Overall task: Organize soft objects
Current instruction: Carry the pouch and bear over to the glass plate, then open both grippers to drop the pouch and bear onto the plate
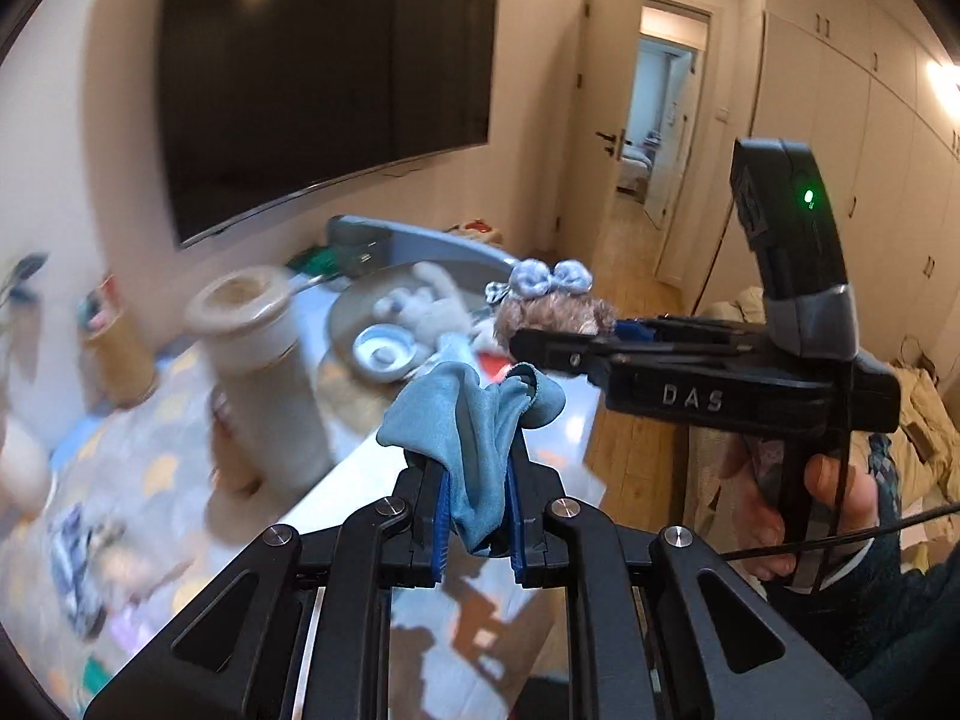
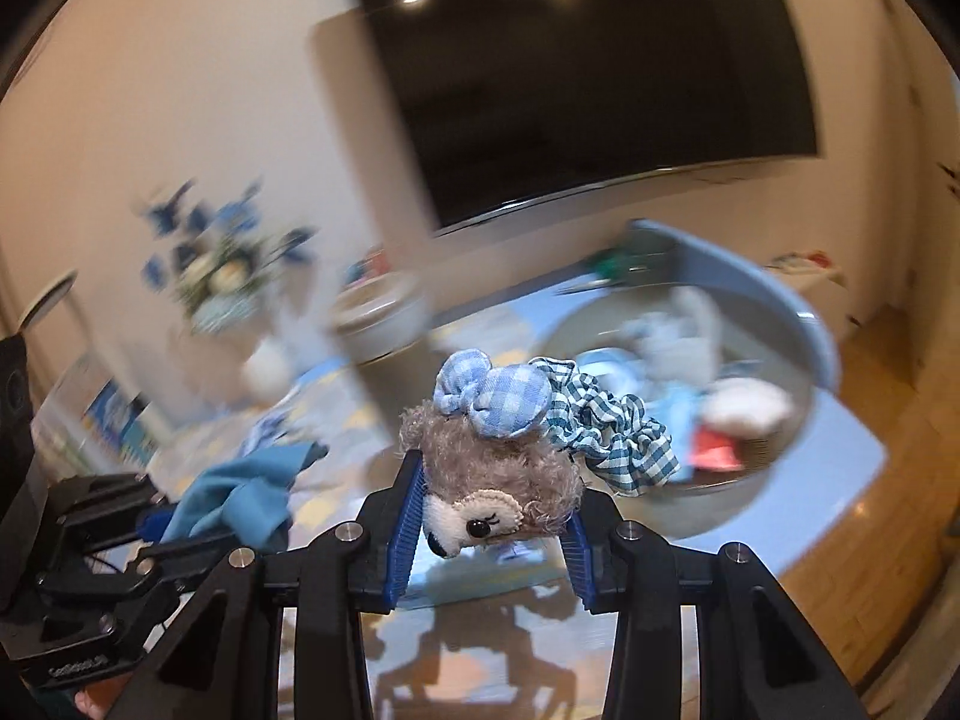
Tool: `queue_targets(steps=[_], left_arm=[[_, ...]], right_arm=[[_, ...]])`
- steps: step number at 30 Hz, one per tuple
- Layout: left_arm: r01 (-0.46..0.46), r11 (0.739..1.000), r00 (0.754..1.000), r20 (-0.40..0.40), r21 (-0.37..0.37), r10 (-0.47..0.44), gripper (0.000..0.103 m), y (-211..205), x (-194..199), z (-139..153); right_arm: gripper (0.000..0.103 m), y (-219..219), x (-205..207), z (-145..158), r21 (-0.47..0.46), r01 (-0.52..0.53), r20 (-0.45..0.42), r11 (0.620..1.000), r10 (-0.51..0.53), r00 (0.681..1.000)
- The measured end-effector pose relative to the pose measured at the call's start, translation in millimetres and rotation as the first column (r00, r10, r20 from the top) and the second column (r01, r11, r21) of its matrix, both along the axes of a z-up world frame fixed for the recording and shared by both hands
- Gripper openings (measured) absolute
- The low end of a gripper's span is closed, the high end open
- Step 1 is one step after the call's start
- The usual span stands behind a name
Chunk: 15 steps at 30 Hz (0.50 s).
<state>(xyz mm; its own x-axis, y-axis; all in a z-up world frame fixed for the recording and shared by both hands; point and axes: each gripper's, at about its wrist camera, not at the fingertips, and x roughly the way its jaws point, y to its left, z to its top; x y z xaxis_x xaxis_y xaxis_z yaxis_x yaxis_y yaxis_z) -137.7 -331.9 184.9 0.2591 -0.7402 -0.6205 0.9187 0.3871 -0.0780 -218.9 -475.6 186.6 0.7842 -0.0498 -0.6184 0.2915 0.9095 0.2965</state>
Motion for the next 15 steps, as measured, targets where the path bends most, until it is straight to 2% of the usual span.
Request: queue_targets(steps=[5, 9, 13, 15], left_arm=[[-0.024, 1.0, 0.997, -0.077, 0.004, 0.024, 0.012, -65.4, 19.4, -1.0], [-0.087, 0.996, 0.985, -0.148, -0.015, 0.084, 0.012, -102.2, 46.3, -10.5], [-0.157, 0.988, 0.976, -0.152, 0.0, 0.155, 0.012, -132.2, 66.4, -24.2], [-0.178, 0.984, 0.979, -0.099, 0.021, 0.179, 0.015, -146.0, 71.3, -29.7]], right_arm=[[0.04, -63.2, -0.4, 15.9, -0.022, 0.113, 0.038, 0.993, -0.112, 0.993], [0.04, -107.1, 14.7, 18.9, 0.025, 0.153, 0.037, 0.988, -0.154, 0.987], [0.04, -142.1, 40.0, 10.8, 0.105, 0.16, 0.012, 0.981, -0.162, 0.987], [0.041, -157.0, 52.8, 2.0, 0.182, 0.16, -0.014, 0.97, -0.16, 0.987]])
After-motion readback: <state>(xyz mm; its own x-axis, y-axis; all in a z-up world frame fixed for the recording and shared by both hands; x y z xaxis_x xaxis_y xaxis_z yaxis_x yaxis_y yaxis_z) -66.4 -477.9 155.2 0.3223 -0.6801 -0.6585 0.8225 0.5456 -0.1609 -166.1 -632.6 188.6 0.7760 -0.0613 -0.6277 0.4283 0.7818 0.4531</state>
